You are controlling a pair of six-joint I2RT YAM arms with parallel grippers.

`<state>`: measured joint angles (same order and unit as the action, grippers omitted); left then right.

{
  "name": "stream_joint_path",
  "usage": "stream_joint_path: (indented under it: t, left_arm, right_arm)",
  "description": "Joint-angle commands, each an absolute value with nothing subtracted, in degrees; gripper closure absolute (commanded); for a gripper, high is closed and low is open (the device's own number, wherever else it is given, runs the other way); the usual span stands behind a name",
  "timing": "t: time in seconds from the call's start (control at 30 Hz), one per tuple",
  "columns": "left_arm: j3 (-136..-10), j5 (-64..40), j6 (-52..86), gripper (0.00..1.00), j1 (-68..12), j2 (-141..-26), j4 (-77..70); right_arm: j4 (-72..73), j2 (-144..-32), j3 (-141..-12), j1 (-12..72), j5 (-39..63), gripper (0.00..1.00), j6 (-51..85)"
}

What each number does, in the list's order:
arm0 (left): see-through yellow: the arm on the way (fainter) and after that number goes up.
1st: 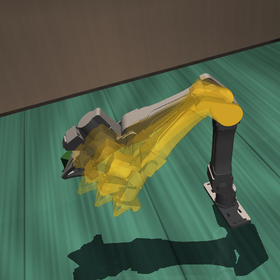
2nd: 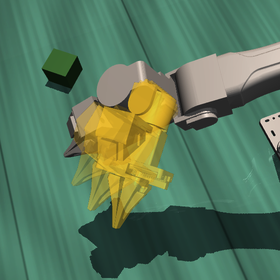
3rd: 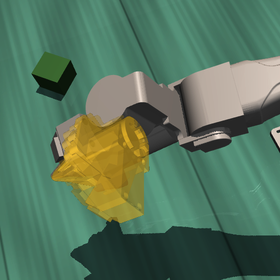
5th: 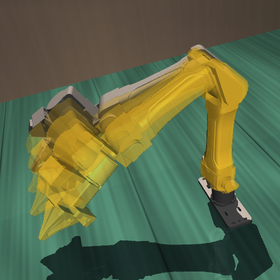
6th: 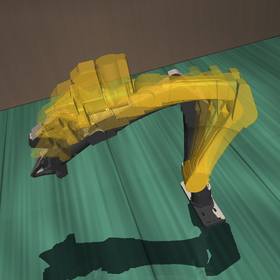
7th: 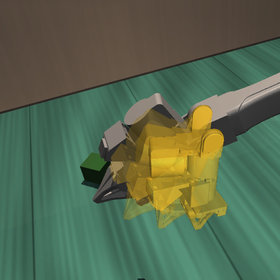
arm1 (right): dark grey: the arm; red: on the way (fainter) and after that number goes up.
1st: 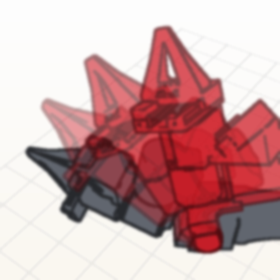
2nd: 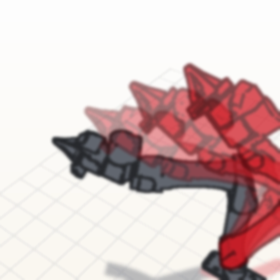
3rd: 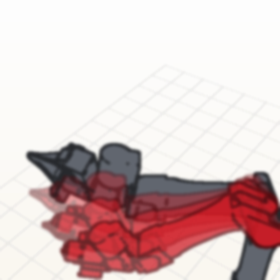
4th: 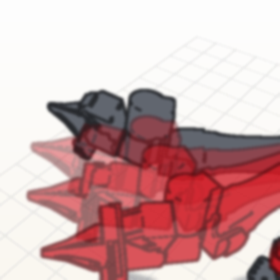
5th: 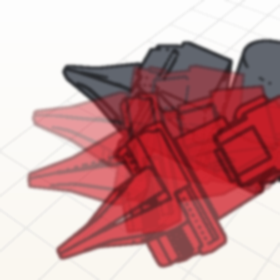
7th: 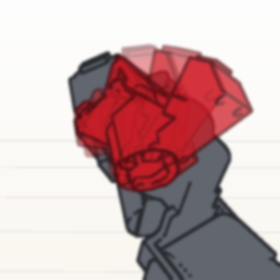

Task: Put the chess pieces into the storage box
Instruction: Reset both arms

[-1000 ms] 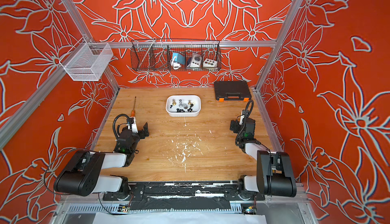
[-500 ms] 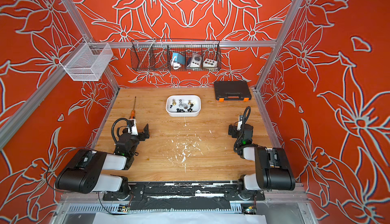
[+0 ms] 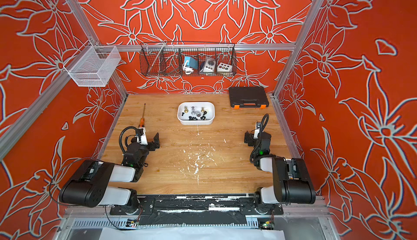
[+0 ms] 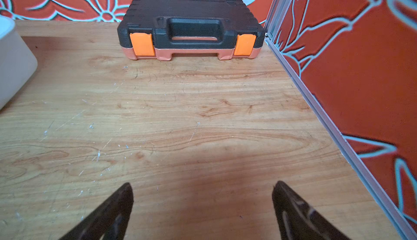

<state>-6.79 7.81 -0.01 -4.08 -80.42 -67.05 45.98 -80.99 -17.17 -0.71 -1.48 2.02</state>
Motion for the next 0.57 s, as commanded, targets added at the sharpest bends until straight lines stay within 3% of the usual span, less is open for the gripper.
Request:
stream_joint_path:
  t: [0.0,0.53]
  left_arm:
    - [-6.9,7.6,-0.4,0.02,-3.7,-80.6,-69.7]
    - [-6.9,7.6,-0.4,0.02,-3.7,-80.6,-69.7]
  right_arm:
    - [47.8,-80.6,-17.2,-0.2,-1.6,0.02,0.9]
    - [46.3,-81.0,-18.3,1.1,-2.5,0.02,-0.6]
